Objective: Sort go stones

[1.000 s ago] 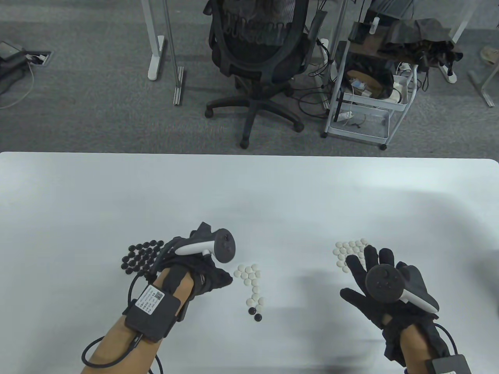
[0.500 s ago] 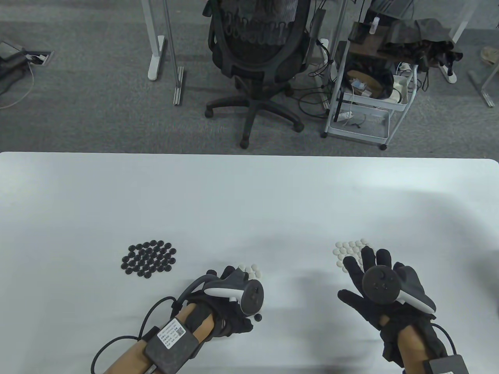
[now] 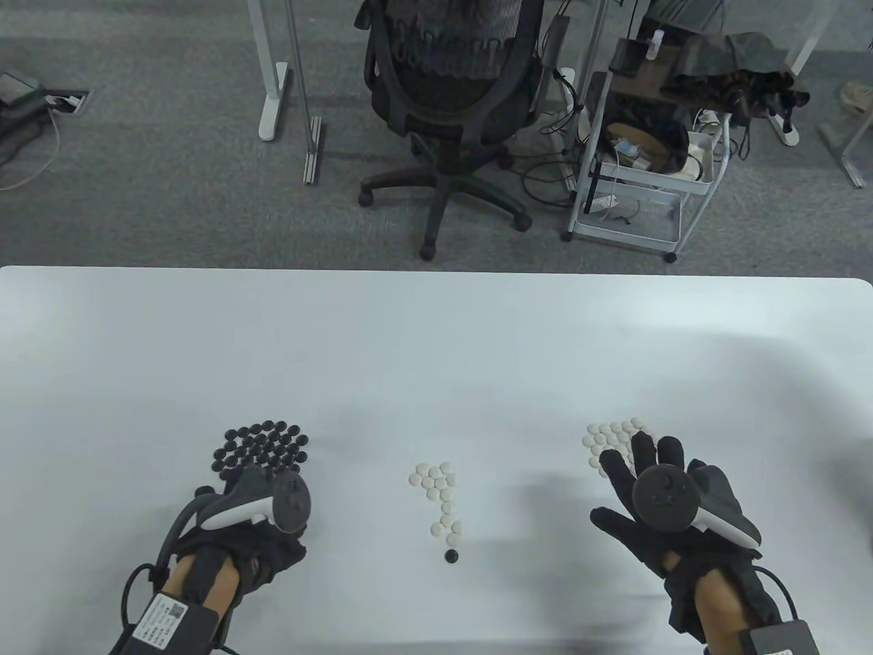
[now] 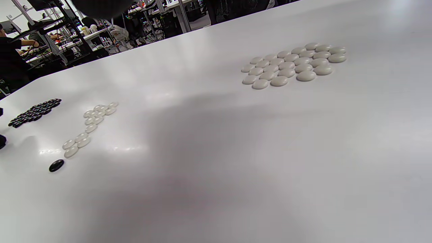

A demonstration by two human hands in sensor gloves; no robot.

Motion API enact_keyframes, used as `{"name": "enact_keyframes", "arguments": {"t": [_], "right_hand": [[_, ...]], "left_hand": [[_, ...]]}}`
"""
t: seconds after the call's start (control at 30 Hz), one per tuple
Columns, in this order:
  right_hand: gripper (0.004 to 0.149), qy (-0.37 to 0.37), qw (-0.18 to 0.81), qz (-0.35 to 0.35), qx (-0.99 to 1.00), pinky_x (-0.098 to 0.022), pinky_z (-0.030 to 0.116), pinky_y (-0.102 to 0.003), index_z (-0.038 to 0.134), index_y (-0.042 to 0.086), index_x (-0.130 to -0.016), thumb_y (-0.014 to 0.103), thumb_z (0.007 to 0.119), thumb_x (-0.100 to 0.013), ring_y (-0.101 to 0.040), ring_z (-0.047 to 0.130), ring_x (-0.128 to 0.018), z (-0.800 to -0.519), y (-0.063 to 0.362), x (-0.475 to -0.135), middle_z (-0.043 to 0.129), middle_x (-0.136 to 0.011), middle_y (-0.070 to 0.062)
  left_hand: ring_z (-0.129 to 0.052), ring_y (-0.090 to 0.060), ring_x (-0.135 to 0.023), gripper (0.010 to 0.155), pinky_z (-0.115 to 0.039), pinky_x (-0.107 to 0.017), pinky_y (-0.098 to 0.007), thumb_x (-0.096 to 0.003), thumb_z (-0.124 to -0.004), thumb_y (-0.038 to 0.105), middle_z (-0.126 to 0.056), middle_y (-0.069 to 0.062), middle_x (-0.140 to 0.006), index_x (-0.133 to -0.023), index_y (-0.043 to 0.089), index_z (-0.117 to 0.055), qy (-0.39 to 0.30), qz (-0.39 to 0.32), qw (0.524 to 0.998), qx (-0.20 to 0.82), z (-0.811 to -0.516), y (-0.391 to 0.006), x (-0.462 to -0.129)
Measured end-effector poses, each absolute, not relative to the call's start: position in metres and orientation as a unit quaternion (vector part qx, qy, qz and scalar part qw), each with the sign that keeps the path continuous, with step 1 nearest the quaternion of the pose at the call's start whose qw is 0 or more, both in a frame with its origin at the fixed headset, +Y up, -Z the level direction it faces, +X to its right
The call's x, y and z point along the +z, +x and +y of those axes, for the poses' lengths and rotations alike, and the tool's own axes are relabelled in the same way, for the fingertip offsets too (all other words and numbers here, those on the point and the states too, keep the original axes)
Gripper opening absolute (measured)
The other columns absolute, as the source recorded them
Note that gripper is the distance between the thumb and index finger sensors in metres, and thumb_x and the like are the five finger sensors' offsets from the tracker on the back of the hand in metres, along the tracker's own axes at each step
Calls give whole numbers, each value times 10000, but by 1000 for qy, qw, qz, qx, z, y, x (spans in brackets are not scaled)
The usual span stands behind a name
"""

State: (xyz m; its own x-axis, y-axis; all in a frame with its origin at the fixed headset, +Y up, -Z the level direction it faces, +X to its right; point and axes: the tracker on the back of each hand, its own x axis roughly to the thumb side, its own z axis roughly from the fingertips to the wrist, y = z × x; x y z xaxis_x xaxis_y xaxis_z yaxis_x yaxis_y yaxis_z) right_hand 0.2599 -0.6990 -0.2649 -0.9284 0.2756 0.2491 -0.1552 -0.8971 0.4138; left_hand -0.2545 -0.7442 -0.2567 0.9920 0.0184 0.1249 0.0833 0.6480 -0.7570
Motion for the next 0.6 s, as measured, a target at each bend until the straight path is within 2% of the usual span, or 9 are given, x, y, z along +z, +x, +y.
{"name": "enact_keyframes", "arguments": {"t": [0.17, 0.6], "right_hand": [[789, 150, 111, 199, 962, -515, 29, -789, 173, 109, -1136, 524, 528, -566, -577, -114, -857, -699, 260, -265, -63, -1059, -314], [789, 148, 113, 198, 963, -515, 29, -789, 171, 109, -1135, 524, 528, -567, -578, -115, -857, -699, 261, -265, -63, -1059, -313]], "left_hand": [[181, -587, -897, 611, -4, -582, -836, -570, -447, 437, 159, -293, -1098, -1165, 311, -383, -413, -20, 910, 37, -750, -284, -267], [206, -576, -894, 619, 16, -586, -833, -567, -437, 441, 199, -279, -1086, -1170, 314, -371, -404, 2, 914, 37, -750, -276, -298]]}}
